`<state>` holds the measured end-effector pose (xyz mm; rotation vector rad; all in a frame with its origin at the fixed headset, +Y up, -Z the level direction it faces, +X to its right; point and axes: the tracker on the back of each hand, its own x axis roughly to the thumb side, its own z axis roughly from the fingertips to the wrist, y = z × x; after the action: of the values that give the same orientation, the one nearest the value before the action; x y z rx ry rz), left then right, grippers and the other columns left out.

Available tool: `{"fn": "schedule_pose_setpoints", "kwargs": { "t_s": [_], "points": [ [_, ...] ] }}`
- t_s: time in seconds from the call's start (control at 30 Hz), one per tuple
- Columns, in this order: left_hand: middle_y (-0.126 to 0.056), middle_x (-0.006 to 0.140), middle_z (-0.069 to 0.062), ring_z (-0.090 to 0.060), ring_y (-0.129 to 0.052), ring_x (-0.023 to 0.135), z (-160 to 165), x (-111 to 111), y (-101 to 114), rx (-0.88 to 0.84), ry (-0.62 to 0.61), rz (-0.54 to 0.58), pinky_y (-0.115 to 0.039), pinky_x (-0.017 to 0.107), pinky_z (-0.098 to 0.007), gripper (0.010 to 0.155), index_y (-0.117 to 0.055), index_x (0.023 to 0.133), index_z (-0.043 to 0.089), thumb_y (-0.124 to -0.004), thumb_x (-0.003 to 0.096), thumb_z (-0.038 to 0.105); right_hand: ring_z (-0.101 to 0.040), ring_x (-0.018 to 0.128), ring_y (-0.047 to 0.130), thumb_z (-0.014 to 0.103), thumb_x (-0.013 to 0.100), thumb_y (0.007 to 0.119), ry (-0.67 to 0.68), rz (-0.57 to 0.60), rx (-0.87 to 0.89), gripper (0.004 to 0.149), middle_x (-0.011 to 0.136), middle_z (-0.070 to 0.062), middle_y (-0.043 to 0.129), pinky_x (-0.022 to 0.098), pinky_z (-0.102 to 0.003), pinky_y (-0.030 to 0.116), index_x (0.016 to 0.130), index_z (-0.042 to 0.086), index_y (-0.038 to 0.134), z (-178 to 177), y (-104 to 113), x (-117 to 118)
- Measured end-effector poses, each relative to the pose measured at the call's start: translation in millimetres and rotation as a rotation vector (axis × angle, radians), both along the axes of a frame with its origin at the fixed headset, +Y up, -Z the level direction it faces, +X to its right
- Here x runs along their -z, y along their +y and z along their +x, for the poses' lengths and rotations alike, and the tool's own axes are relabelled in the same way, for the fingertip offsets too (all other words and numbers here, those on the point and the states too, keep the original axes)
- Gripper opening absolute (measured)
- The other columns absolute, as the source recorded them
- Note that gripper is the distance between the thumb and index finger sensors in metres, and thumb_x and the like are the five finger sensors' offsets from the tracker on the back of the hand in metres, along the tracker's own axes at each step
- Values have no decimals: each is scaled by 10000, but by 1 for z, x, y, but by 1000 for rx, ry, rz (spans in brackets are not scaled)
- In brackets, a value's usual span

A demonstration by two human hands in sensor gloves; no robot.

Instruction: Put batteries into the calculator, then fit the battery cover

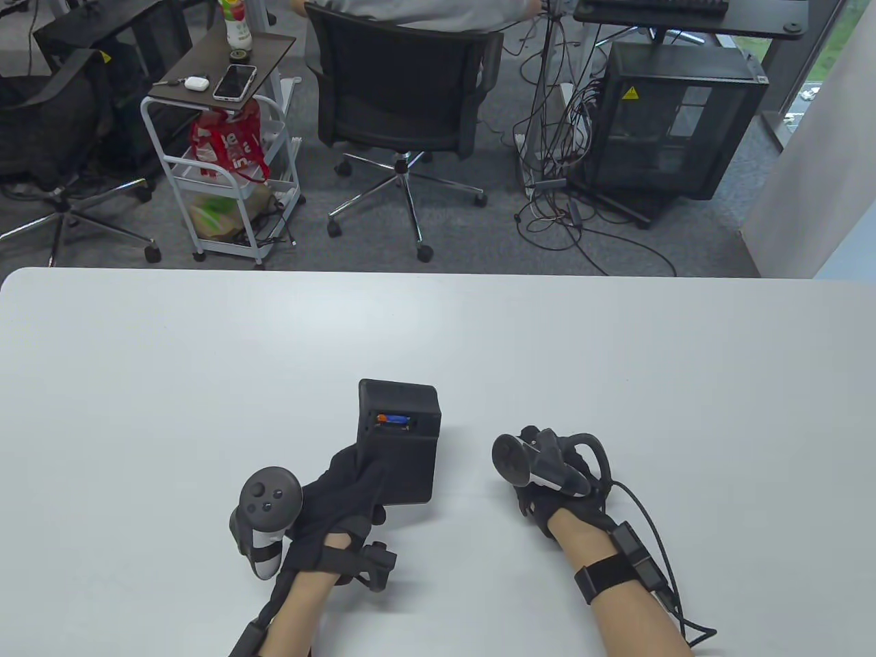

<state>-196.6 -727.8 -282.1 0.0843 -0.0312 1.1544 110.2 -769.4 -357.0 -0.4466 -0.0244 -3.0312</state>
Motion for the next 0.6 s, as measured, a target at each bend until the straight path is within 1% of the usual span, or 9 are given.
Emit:
{"fn": "schedule_pose_setpoints", "kwargs": {
  "t_s": [0.03, 0.1, 0.2, 0.27, 0.43, 0.47, 0.6],
  "points": [
    [-973, 694, -106, -160, -1084, 233, 0, 0, 0, -1, -1, -1, -914, 321, -421, 607, -738, 868, 74, -844, 427, 478, -360, 543, 975, 343, 409, 918, 2, 10, 14, 472, 775, -199, 863, 401, -513, 845, 802, 92, 849, 2, 1, -1],
    [-973, 692, -107, -159, -1084, 232, 0, 0, 0, -2, -4, -3, -914, 320, -421, 606, -738, 867, 72, -844, 429, 477, -336, 475, 1018, 364, 398, 908, 10, 51, 119, 481, 723, -204, 900, 351, -489, 881, 781, 78, 852, 7, 5, -4],
    [-974, 691, -106, -158, -1084, 231, 1, 0, 0, -3, -14, -8, -915, 320, -418, 607, -738, 866, 72, -842, 428, 480, -323, 414, 1054, 365, 390, 908, 6, 62, 336, 490, 664, -204, 944, 288, -472, 914, 772, 66, 840, 16, 20, -14],
    [-974, 689, -108, -157, -1084, 230, 3, 0, -1, -8, -23, -15, -915, 318, -418, 607, -739, 866, 70, -843, 429, 479, -305, 393, 1063, 370, 386, 915, 21, 83, 456, 488, 644, -193, 956, 274, -459, 925, 766, 73, 839, 21, 32, -22],
    [-974, 686, -109, -156, -1084, 226, 9, 0, -3, -6, -56, -27, -916, 316, -416, 609, -739, 865, 67, -843, 430, 479, -303, 420, 1050, 336, 388, 937, 89, 135, 775, 490, 678, -194, 935, 303, -459, 915, 789, 77, 826, 28, 57, -44],
    [-975, 686, -108, -155, -1084, 225, 11, 0, -3, -3, -66, -28, -916, 314, -416, 608, -740, 864, 67, -843, 430, 479, -304, 428, 1047, 324, 385, 943, 98, 162, 843, 492, 686, -196, 931, 309, -461, 915, 794, 77, 823, 28, 61, -50],
    [-975, 684, -110, -154, -1084, 224, 20, -3, -2, 4, -105, -33, -917, 313, -415, 608, -740, 864, 65, -843, 431, 479, -309, 495, 1030, 274, 384, 957, 154, 195, 982, 507, 742, -201, 896, 363, -471, 908, 831, 95, 798, 25, 69, -62]
  ]
}}
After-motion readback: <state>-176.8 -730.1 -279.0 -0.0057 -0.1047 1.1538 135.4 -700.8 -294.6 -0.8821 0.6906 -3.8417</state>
